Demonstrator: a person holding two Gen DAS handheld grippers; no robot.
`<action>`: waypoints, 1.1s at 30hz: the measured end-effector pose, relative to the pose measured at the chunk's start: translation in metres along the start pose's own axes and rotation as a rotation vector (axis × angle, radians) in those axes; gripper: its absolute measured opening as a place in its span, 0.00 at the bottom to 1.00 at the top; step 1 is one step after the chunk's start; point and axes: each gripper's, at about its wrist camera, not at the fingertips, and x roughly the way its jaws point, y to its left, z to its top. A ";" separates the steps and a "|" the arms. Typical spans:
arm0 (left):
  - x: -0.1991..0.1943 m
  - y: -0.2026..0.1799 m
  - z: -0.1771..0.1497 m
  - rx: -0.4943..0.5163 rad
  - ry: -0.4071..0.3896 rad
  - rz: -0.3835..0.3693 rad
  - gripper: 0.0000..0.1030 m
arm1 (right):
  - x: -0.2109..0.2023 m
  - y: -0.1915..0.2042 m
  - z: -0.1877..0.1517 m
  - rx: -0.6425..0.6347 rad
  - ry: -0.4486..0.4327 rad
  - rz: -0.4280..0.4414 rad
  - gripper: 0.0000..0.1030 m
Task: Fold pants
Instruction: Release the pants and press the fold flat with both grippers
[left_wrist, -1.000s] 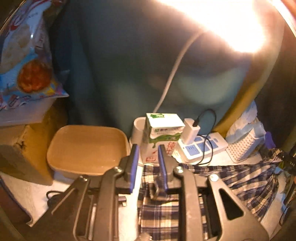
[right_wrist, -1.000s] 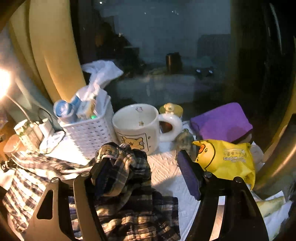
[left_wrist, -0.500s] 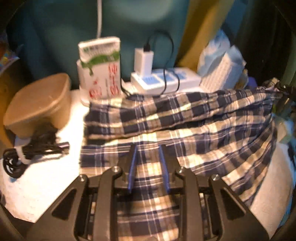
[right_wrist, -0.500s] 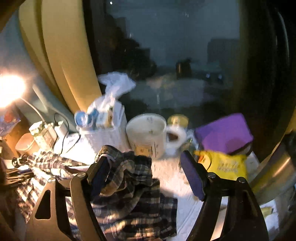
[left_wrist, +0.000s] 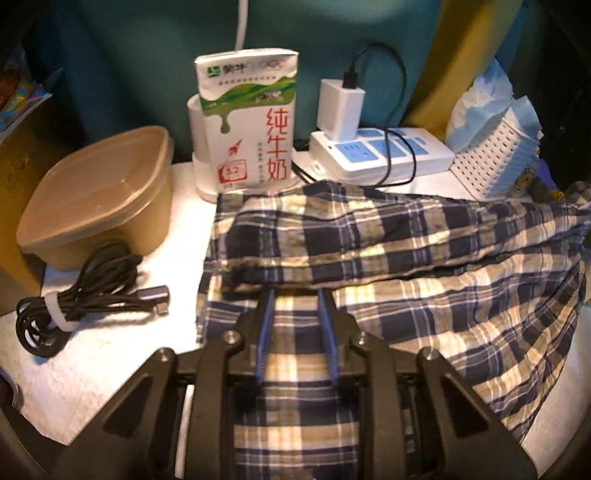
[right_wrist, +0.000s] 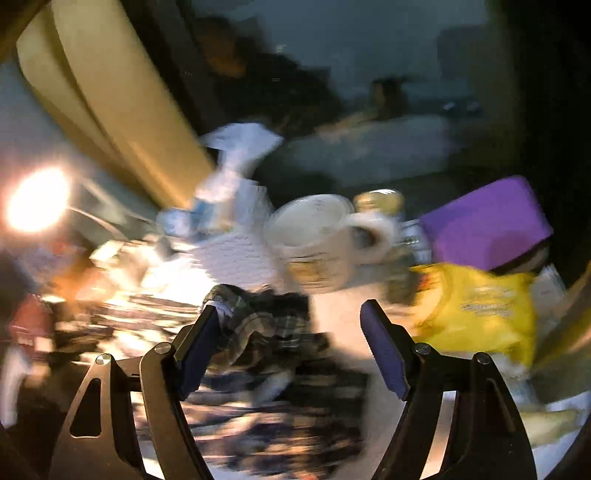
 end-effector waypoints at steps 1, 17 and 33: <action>-0.004 -0.002 -0.001 0.007 -0.007 -0.004 0.24 | -0.004 0.003 0.000 -0.004 -0.006 0.012 0.76; -0.031 -0.029 -0.016 0.072 -0.029 -0.052 0.24 | -0.022 0.017 -0.037 -0.168 0.031 -0.311 0.76; 0.041 -0.040 0.047 0.206 0.024 0.037 0.24 | 0.097 0.085 -0.053 -0.408 0.169 -0.268 0.72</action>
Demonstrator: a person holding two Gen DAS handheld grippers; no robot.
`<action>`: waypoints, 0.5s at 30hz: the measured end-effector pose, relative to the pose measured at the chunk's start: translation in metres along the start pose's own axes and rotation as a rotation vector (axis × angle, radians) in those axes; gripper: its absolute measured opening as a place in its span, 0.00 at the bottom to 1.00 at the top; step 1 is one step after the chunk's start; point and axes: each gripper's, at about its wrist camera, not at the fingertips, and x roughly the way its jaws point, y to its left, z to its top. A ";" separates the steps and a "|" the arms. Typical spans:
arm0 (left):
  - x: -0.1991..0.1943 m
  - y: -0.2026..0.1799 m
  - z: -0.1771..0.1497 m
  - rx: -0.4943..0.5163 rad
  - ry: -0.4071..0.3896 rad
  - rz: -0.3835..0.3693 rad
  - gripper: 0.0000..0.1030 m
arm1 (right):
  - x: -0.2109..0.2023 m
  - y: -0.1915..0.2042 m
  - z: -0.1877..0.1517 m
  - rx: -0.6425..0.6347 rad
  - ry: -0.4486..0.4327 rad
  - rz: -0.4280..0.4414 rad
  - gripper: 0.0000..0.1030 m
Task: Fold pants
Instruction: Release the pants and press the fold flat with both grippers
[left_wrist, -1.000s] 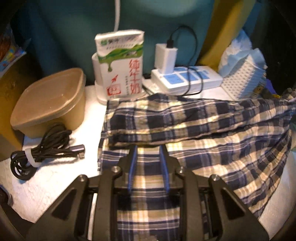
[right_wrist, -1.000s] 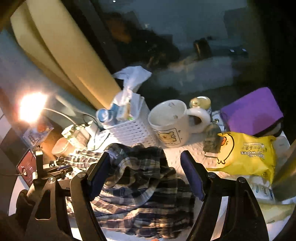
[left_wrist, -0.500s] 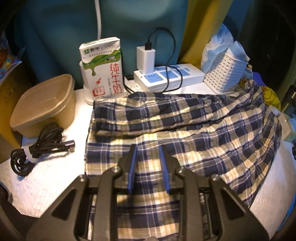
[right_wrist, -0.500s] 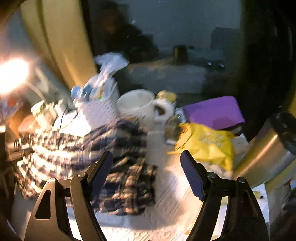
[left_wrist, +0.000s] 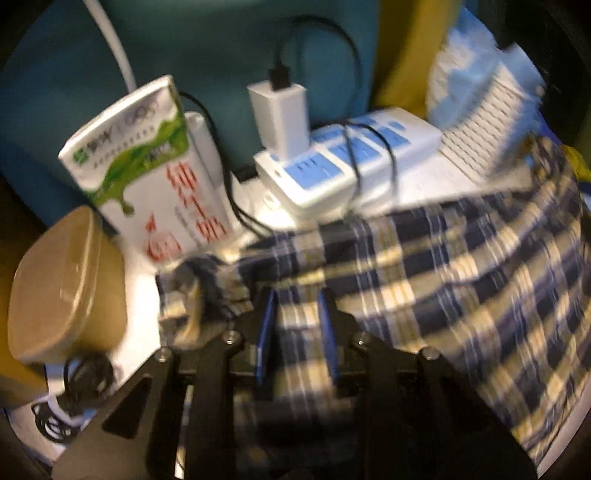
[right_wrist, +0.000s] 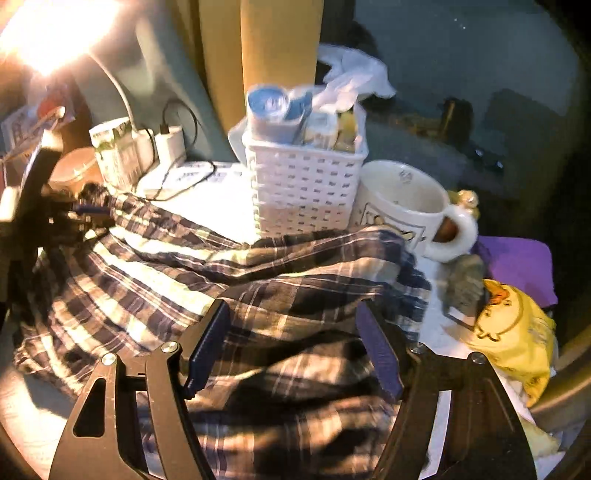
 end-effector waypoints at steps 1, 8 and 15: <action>0.001 0.005 0.005 -0.009 -0.013 0.015 0.24 | 0.005 -0.002 0.000 0.007 0.010 -0.009 0.72; -0.023 0.029 0.020 -0.089 -0.106 0.029 0.24 | 0.000 -0.009 0.004 0.037 0.000 -0.051 0.72; -0.044 -0.007 -0.011 0.050 -0.036 -0.171 0.24 | 0.000 0.039 0.027 -0.049 -0.020 0.084 0.48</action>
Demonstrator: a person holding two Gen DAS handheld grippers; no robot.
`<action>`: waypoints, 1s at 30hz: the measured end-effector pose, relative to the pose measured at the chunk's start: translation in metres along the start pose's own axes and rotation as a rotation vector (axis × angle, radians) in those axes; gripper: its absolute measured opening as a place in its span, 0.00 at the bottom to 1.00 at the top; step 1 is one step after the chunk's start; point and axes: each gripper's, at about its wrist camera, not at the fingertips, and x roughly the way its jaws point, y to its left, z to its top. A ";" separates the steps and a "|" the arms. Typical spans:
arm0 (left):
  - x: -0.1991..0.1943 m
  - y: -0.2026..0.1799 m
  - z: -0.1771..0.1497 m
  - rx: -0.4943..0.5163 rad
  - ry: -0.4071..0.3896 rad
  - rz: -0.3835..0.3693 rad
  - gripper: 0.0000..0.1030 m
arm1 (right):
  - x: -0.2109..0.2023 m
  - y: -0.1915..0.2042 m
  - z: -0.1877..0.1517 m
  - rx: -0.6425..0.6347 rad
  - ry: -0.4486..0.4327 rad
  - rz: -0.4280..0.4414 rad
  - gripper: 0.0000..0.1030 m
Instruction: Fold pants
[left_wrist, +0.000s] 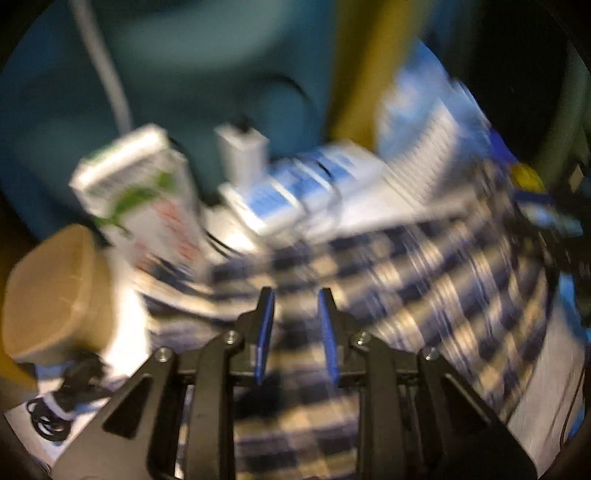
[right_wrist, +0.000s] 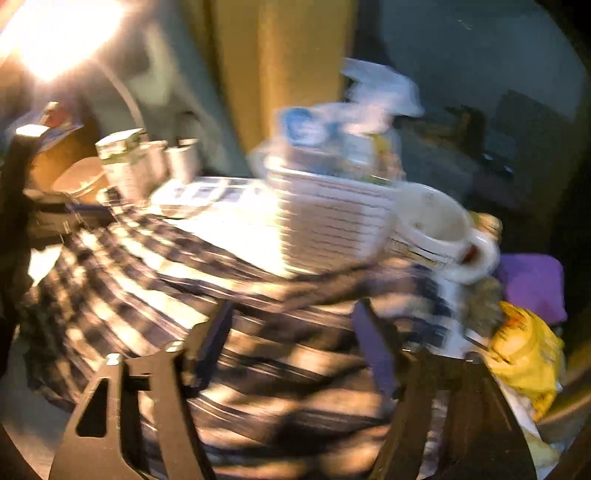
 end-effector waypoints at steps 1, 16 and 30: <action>0.006 -0.006 -0.003 0.022 0.024 -0.004 0.24 | 0.008 0.010 0.005 -0.013 0.013 0.026 0.41; 0.043 0.025 0.025 -0.076 0.040 0.063 0.24 | 0.102 0.009 0.041 0.199 0.179 0.070 0.07; -0.120 -0.010 -0.081 -0.074 -0.131 -0.043 0.25 | -0.034 -0.004 -0.033 0.186 0.001 -0.022 0.63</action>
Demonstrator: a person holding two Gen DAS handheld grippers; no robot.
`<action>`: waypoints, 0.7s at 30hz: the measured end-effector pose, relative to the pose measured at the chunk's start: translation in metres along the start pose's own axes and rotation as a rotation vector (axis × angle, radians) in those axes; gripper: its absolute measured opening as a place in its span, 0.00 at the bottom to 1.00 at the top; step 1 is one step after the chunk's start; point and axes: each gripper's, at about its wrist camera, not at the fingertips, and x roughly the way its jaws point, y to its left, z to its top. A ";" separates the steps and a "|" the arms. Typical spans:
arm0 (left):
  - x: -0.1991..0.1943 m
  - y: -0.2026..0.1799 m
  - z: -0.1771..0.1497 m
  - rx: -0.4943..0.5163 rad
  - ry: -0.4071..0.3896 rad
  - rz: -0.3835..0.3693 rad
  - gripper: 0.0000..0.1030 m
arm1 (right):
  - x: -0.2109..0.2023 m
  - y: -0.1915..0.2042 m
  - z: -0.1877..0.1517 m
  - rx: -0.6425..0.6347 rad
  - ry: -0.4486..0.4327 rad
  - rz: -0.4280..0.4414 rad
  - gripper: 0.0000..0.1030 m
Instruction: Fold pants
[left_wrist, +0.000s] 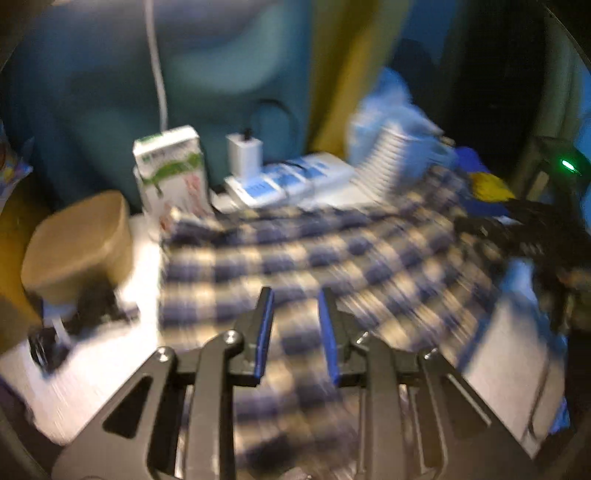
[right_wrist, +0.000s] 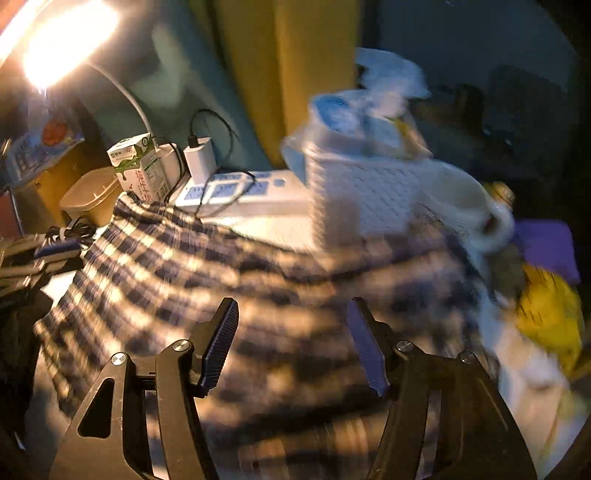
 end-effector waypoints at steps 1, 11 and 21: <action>0.004 -0.016 -0.007 0.012 0.000 -0.022 0.25 | -0.009 -0.007 -0.010 0.019 -0.001 -0.009 0.63; 0.031 -0.079 -0.053 0.057 0.075 -0.058 0.40 | -0.037 -0.024 -0.082 0.096 0.039 -0.009 0.63; 0.054 -0.093 -0.075 0.109 0.118 -0.007 0.07 | -0.044 -0.031 -0.102 0.135 0.043 0.002 0.64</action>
